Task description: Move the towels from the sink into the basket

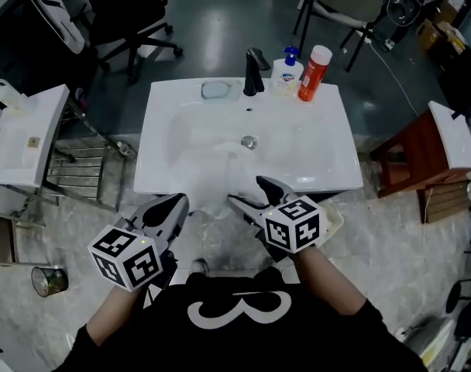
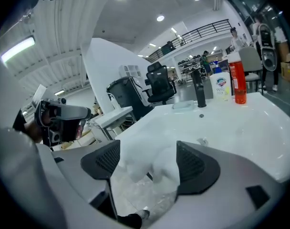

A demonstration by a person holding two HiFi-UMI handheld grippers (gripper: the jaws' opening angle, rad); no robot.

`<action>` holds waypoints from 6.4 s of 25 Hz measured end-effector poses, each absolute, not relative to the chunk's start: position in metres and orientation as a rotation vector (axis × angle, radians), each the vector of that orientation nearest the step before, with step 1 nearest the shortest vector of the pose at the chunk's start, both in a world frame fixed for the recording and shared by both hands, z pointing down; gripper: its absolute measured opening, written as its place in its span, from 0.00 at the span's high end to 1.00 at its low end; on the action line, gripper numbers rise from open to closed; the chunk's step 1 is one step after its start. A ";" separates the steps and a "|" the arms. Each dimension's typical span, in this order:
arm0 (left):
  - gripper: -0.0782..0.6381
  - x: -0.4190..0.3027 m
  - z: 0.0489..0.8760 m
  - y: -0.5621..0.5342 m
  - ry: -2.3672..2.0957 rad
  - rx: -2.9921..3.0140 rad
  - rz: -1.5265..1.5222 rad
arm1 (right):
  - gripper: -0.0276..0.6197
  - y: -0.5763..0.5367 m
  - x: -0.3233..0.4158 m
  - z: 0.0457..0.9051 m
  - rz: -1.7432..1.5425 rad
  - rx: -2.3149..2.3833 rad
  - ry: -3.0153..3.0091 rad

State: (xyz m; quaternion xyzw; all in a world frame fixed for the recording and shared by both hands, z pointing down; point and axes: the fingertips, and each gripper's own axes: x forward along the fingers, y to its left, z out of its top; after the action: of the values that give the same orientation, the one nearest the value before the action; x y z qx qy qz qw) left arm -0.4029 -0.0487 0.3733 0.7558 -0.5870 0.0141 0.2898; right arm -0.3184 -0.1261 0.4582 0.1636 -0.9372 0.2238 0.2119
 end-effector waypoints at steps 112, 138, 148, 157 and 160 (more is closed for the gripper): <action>0.88 -0.021 0.470 -0.110 -0.734 2.376 0.366 | 0.85 -0.114 0.116 0.497 1.060 1.416 -2.435; 0.88 0.010 0.636 -0.176 -0.853 2.129 0.582 | 0.85 -0.255 0.167 0.775 1.202 1.170 -2.039; 0.88 0.004 0.668 -0.175 -0.989 2.050 0.566 | 0.70 -0.275 0.170 0.825 1.149 1.064 -2.072; 0.88 0.013 0.657 -0.149 -1.067 1.998 0.513 | 0.52 -0.231 0.195 0.809 1.122 0.992 -2.061; 0.88 0.019 0.648 -0.137 -1.084 1.984 0.486 | 0.52 -0.212 0.199 0.785 1.129 0.977 -2.100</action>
State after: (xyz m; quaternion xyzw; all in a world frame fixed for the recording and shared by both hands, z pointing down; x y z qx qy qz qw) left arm 0.0189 -0.1373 0.6481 0.7853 -0.4290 0.1924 0.4027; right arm 0.1989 -0.2120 0.7854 0.3641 -0.7826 0.4210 0.2789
